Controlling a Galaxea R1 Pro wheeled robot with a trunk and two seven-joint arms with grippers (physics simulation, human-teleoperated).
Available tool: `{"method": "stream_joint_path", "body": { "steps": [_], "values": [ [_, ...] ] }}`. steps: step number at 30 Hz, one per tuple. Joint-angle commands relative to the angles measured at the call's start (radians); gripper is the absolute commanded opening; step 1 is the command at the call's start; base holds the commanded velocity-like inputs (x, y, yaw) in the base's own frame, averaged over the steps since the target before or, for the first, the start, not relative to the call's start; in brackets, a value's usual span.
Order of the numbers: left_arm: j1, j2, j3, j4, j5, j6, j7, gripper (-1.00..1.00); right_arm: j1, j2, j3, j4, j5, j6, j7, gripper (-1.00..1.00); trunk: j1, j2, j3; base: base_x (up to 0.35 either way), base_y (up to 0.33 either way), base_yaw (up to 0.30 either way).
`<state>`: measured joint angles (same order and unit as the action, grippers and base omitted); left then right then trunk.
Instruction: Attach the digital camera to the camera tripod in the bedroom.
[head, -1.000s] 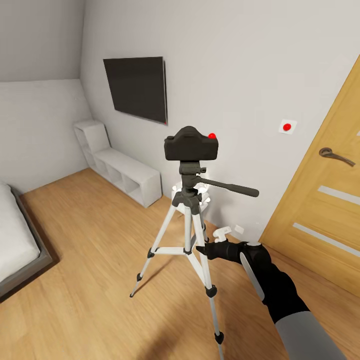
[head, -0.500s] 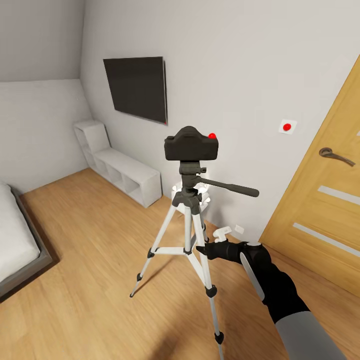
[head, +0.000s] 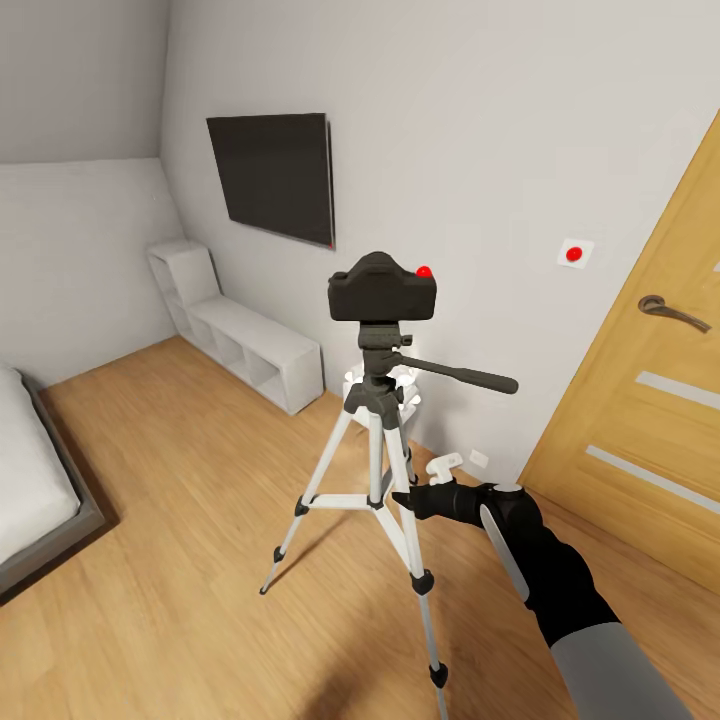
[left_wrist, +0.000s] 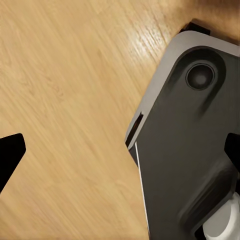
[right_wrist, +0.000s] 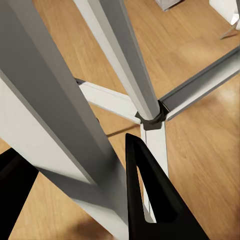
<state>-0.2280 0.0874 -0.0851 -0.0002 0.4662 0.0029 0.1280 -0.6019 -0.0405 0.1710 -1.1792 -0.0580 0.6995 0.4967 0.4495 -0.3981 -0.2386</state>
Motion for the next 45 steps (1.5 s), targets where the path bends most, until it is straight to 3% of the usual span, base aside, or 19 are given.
{"method": "stream_joint_path", "body": {
  "steps": [1, 23, 24, 45],
  "values": [
    [-0.001, 0.000, -0.008, 0.000, 0.009, -0.002, 0.003, 1.00, -0.001, -0.001, 0.001, 0.000, 0.010, 0.002, -0.002, -1.00, 0.001, -0.002, -0.002, 0.000, 0.000, 0.000],
    [0.001, 0.000, -0.007, 0.000, 0.012, -0.030, 0.002, 1.00, -0.001, -0.001, 0.001, -0.002, 0.009, 0.001, -0.003, -1.00, 0.001, -0.002, -0.002, 0.000, 0.000, 0.000],
    [0.001, 0.000, -0.007, 0.000, 0.012, -0.030, 0.002, 1.00, -0.001, -0.001, 0.001, -0.002, 0.009, 0.001, -0.003, 1.00, 0.001, -0.002, -0.002, 0.000, 0.000, 0.000],
    [0.001, 0.000, -0.007, 0.000, 0.012, -0.031, 0.002, 1.00, -0.001, -0.003, 0.005, -0.007, 0.009, -0.002, 0.005, 1.00, 0.001, -0.002, -0.002, 0.000, 0.000, 0.000]
  ]
}}
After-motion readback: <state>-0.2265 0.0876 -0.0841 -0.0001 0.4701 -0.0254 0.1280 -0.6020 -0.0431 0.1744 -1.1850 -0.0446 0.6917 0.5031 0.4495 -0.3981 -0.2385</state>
